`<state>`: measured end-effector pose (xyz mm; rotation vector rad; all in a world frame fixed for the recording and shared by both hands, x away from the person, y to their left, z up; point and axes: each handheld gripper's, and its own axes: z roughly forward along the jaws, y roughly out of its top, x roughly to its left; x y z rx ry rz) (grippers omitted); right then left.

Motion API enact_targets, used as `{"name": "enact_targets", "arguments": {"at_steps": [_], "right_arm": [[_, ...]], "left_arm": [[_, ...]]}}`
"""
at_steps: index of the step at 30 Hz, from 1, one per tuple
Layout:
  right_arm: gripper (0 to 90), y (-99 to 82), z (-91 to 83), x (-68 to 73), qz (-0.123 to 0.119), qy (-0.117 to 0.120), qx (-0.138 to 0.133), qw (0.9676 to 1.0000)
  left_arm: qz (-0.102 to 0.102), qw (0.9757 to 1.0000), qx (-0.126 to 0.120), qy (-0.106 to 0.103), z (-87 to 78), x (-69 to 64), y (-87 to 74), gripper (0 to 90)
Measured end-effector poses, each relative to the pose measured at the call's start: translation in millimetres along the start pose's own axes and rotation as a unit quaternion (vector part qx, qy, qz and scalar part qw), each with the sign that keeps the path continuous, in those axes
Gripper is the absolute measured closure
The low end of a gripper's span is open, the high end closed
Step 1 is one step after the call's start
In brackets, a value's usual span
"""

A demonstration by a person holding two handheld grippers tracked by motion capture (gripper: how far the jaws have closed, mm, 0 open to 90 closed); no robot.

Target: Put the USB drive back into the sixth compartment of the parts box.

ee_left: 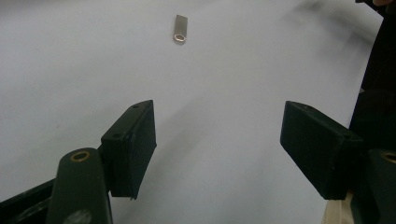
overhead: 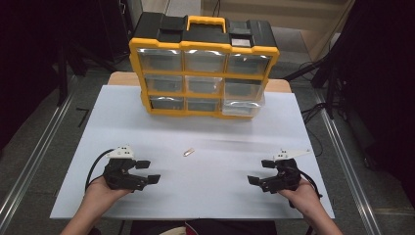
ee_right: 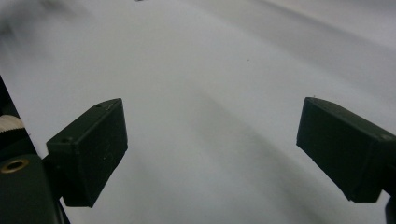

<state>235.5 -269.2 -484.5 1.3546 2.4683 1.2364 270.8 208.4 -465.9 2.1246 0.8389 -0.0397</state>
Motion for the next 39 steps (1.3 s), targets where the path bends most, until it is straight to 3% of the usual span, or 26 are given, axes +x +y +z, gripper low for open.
{"name": "enact_targets", "arguments": {"at_steps": [13, 39], "right_arm": [[7.3, 1.6, 1.7, -0.5, -0.005, 0.002, 0.007, 1.0], [7.3, 2.0, 2.3, 0.4, -0.003, 0.007, 0.005, 1.0]], "left_arm": [[0.0, 0.9999, 0.004, 0.011, -3.4, 0.5, -0.7, 27.6], [-0.001, 0.9999, 0.003, 0.012, -3.7, 1.4, -0.3, 27.6]]}}
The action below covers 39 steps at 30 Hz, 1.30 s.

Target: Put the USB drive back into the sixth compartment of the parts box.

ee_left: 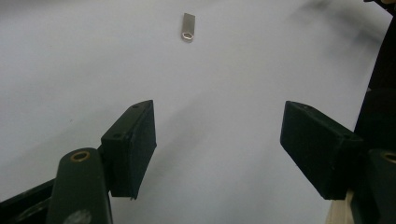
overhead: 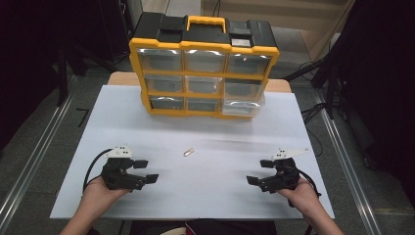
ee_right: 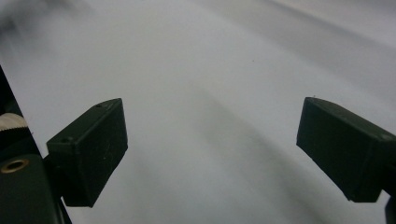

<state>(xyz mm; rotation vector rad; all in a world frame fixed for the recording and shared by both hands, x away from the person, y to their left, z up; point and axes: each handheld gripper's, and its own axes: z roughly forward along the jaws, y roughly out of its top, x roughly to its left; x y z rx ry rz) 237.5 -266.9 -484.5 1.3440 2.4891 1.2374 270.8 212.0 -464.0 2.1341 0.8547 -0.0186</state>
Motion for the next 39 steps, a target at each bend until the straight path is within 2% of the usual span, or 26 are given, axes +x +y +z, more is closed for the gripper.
{"name": "enact_targets", "arguments": {"at_steps": [11, 17, 20, 25, 28, 29, 34, 36, 37, 38, 39], "right_arm": [[7.3, 0.1, 0.2, -0.2, 0.0, 0.001, 0.0, 1.0], [7.3, 0.4, 0.3, -0.8, -0.001, 0.0, 0.001, 1.0], [7.3, 0.5, 0.5, -1.2, -0.002, -0.001, 0.001, 1.0], [7.3, 0.3, 0.6, -1.8, 0.0, -0.003, 0.0, 1.0], [7.3, 0.0, 0.2, -2.0, 0.001, -0.003, -0.001, 1.0], [7.3, 0.0, -0.2, -2.5, 0.001, -0.004, 0.0, 1.0], [7.3, -0.2, -0.3, -2.3, 0.001, -0.005, -0.001, 1.0], [7.3, -0.3, -0.4, -2.2, 0.0, -0.005, -0.001, 1.0], [7.3, -0.4, -0.7, -2.2, -0.001, -0.004, -0.002, 1.0], [7.3, -0.4, -0.7, -2.2, -0.001, -0.004, -0.002, 1.0], [7.3, -0.5, -0.9, -2.2, 0.0, -0.004, -0.003, 1.0]], "left_arm": [[0.001, 1.0, 0.0, -0.003, 1.1, 0.1, 0.7, 27.6], [0.0, 1.0, 0.0, -0.009, 5.5, -0.8, 6.3, 27.6], [0.007, 0.9998, 0.005, -0.018, 11.5, -2.3, 11.1, 27.5], [0.014, 0.9998, 0.007, -0.014, 15.0, -2.4, 17.8, 27.4], [0.018, 0.9997, 0.0, -0.015, 16.9, -3.0, 22.4, 27.3], [0.018, 0.9997, -0.004, -0.015, 17.6, -3.4, 24.5, 24.0], [0.022, 0.9994, -0.005, -0.026, 21.2, -5.0, 34.9, 21.3], [0.02, 0.9991, -0.015, -0.035, 23.4, -5.2, 37.9, 19.5], [0.018, 0.999, -0.02, -0.036, 24.7, -5.1, 40.4, 0.0], [0.013, 0.9995, -0.022, -0.019, 25.5, -5.5, 42.4, 0.0], [0.01, 0.9995, -0.027, -0.013, 25.9, -5.4, 44.0, 0.0]]}}
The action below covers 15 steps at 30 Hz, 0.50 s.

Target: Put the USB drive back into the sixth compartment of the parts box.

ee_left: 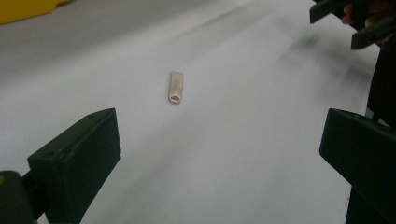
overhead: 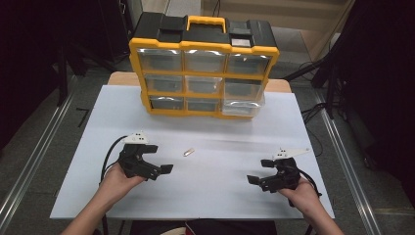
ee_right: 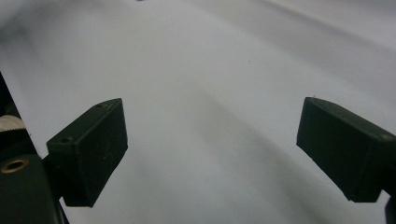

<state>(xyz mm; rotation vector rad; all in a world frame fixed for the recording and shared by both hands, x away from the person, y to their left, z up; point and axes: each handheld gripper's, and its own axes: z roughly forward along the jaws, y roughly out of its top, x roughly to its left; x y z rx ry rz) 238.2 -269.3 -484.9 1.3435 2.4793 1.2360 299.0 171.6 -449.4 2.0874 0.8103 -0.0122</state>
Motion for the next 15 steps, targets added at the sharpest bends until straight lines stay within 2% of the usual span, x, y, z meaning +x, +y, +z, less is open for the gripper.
{"name": "enact_targets", "arguments": {"at_steps": [2, 7, 13, 15], "right_arm": [[7.3, 0.0, -0.1, 0.0, 0.0, 0.0, 0.0, 1.0], [7.3, -0.2, -0.3, 0.0, -0.002, 0.001, -0.001, 1.0], [7.3, 0.0, -0.1, 0.4, -0.001, 0.002, 0.0, 1.0], [7.3, -0.2, 0.0, 0.5, -0.001, 0.002, 0.0, 1.0]], "left_arm": [[-0.006, 0.9998, 0.003, -0.016, 0.6, 1.5, 2.5, 0.0], [0.001, 0.9997, 0.025, -0.006, 4.9, 3.4, 9.2, 0.0], [0.006, 0.9996, 0.026, -0.004, 12.0, 4.2, 17.5, 1.9], [0.013, 0.9992, 0.036, 0.006, 15.1, 4.0, 20.0, 2.0]]}}
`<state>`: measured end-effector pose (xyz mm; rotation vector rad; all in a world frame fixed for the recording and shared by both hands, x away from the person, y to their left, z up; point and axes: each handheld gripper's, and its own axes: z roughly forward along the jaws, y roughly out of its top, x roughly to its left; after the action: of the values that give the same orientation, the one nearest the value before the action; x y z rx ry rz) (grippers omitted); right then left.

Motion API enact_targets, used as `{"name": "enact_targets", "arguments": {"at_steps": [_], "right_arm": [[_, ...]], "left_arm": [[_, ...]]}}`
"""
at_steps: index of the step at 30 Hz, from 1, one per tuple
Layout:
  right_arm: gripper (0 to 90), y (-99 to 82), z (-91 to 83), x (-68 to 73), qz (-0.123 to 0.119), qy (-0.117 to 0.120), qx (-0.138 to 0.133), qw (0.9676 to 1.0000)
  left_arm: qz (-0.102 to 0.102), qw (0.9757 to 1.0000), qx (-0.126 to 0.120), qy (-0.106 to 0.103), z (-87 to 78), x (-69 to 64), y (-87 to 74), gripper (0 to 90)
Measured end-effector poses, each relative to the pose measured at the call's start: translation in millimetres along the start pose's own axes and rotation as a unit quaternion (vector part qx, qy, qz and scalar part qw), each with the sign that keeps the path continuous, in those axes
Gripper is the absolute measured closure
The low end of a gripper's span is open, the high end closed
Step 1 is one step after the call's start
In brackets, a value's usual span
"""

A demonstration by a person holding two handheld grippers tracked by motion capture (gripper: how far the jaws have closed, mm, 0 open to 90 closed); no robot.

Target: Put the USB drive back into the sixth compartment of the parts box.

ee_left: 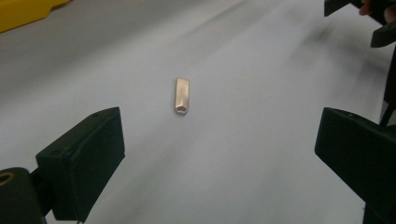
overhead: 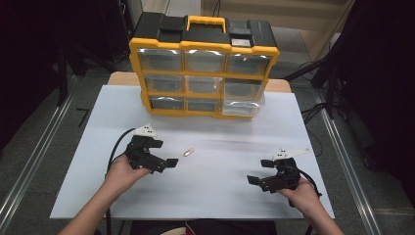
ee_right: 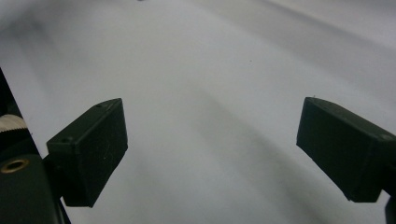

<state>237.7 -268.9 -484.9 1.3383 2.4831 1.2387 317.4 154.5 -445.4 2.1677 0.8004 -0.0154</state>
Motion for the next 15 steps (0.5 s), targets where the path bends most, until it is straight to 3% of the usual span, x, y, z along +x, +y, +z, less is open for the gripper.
{"name": "enact_targets", "arguments": {"at_steps": [6, 9, 15], "right_arm": [[7.3, 0.0, -0.3, -0.1, 0.0, -0.001, 0.0, 1.0], [7.3, 0.0, 0.0, 0.2, 0.0, 0.001, 0.0, 1.0], [7.3, 0.0, -0.1, 0.3, 0.0, 0.002, 0.0, 1.0]], "left_arm": [[-0.006, 0.9999, 0.006, -0.012, 5.8, 3.4, 4.0, 2.0], [-0.003, 0.9999, 0.01, 0.001, 8.1, 3.7, 6.9, 5.1], [-0.003, 0.9999, 0.01, 0.001, 12.4, 5.8, 12.6, 5.3]]}}
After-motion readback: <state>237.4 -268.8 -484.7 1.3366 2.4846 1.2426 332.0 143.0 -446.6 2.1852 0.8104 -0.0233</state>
